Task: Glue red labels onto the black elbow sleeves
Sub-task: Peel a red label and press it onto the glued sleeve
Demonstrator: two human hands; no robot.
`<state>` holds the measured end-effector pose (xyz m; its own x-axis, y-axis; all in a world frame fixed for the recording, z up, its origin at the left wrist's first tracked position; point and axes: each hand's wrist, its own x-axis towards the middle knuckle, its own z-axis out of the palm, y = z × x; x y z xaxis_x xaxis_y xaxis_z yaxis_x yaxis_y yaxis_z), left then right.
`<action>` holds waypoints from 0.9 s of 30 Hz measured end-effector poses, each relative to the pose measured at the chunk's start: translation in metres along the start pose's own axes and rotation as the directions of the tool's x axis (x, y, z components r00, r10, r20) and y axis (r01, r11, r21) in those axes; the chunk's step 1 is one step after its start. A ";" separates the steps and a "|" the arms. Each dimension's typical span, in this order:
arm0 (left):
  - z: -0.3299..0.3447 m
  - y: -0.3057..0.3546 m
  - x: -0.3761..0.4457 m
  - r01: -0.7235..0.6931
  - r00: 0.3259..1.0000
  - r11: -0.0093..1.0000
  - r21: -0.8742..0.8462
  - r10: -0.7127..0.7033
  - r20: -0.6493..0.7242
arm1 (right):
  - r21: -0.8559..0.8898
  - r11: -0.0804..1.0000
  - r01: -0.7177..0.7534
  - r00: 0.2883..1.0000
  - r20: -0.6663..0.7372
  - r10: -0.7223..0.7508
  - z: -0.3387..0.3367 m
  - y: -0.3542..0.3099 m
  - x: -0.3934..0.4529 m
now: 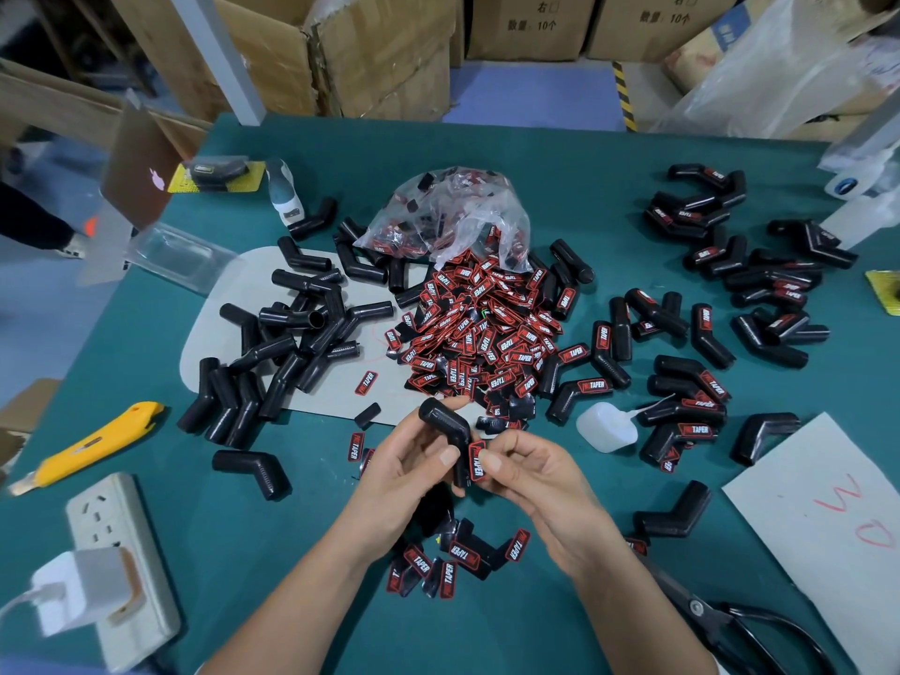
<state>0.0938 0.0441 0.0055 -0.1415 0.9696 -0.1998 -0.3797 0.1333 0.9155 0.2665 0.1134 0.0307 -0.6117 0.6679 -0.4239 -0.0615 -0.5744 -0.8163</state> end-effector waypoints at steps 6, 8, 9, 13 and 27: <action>0.000 -0.001 0.000 -0.001 1.000 0.999 0.049 0.002 -0.014 | -0.025 1.000 0.001 1.000 -0.021 -0.001 0.001 0.002 0.001; -0.002 -0.001 0.000 0.001 1.000 0.998 0.067 0.000 -0.011 | -0.029 1.000 -0.002 1.000 -0.021 0.002 0.000 0.002 0.001; -0.002 -0.002 0.000 0.001 1.000 0.997 0.076 -0.001 -0.009 | -0.030 1.000 -0.004 1.000 -0.023 0.003 0.000 0.002 0.001; -0.002 -0.001 0.001 0.010 1.000 0.995 0.103 -0.008 -0.019 | -0.014 1.000 -0.003 1.000 -0.029 0.002 0.001 0.000 0.001; -0.005 -0.004 0.001 0.001 1.000 0.994 0.110 0.000 -0.012 | -0.003 1.000 0.004 1.000 -0.022 -0.004 0.004 -0.002 0.001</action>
<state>0.0909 0.0440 -0.0002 -0.1528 0.9670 -0.2037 -0.2772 0.1559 0.9481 0.2628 0.1132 0.0333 -0.5943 0.6804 -0.4288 -0.0616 -0.5701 -0.8193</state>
